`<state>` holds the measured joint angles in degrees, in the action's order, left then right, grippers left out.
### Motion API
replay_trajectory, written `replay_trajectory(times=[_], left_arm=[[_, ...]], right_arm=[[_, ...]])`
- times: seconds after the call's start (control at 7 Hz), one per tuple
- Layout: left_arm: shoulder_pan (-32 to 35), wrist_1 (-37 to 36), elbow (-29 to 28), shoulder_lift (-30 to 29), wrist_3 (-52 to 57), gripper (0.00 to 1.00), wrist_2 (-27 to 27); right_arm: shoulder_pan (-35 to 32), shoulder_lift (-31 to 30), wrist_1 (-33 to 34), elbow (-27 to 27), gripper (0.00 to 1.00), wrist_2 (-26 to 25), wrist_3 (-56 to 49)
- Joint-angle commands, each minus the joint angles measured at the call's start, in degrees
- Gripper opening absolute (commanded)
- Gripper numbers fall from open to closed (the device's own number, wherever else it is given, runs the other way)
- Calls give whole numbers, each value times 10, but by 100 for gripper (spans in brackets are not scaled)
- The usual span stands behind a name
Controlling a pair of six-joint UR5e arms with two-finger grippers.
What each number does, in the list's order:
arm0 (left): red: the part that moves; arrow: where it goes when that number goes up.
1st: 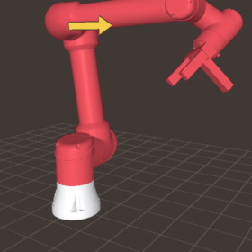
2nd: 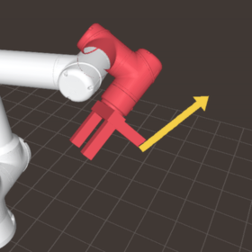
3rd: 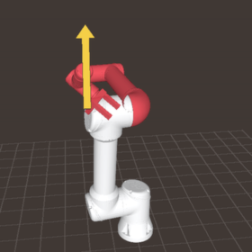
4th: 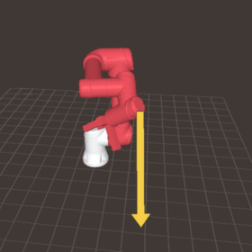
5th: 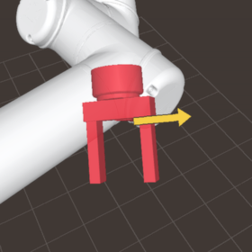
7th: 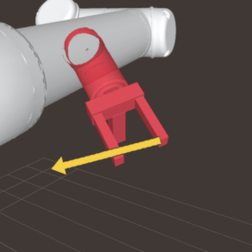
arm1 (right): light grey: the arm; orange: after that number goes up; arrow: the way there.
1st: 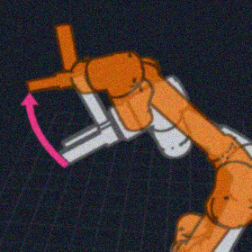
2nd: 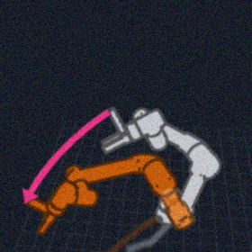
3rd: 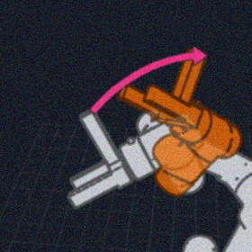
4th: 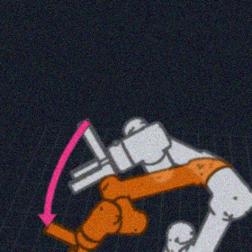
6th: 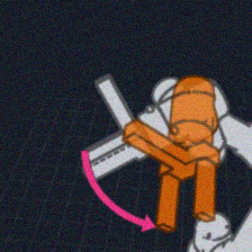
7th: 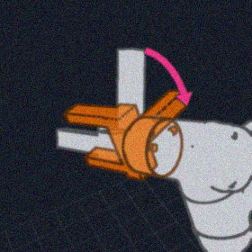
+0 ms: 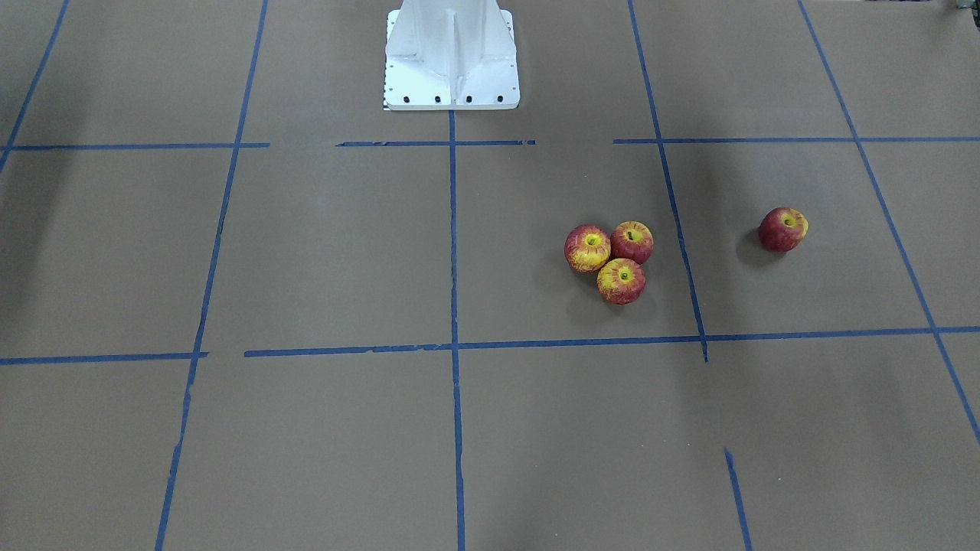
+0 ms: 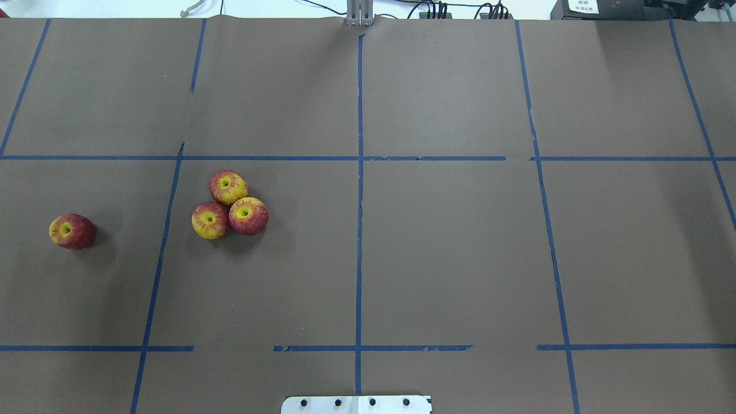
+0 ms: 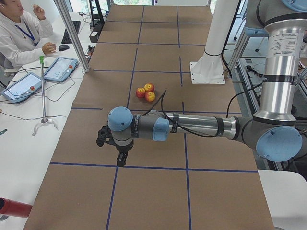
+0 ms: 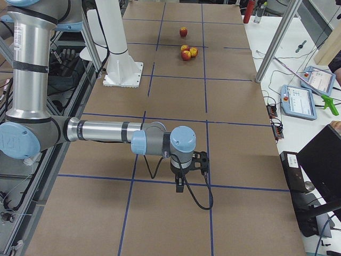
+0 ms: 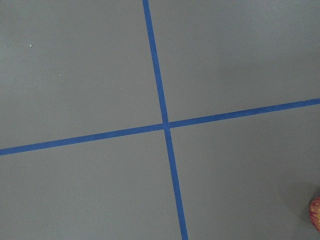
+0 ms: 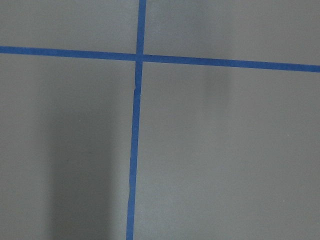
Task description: Stack apples
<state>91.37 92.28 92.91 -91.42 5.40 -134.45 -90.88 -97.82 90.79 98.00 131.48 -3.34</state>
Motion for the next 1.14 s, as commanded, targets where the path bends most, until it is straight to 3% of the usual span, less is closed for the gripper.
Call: replay_trajectory(times=[0.0,0.14,0.29,0.57,0.71,1.0], left_arm=[[-18,21,14,-2,3,100,44],[-51,47,26,5,-15,100,-4],[-109,62,42,7,-115,100,-18],[-239,181,51,25,-325,100,23],[-274,245,48,46,-373,100,45],[-319,274,57,56,-450,100,50]], right_arm=[[0,0,0,0,100,0,0],[0,0,0,0,100,0,0],[0,0,0,0,100,0,0],[0,0,0,0,100,0,0],[0,0,0,0,100,0,0],[0,0,0,0,100,0,0]])
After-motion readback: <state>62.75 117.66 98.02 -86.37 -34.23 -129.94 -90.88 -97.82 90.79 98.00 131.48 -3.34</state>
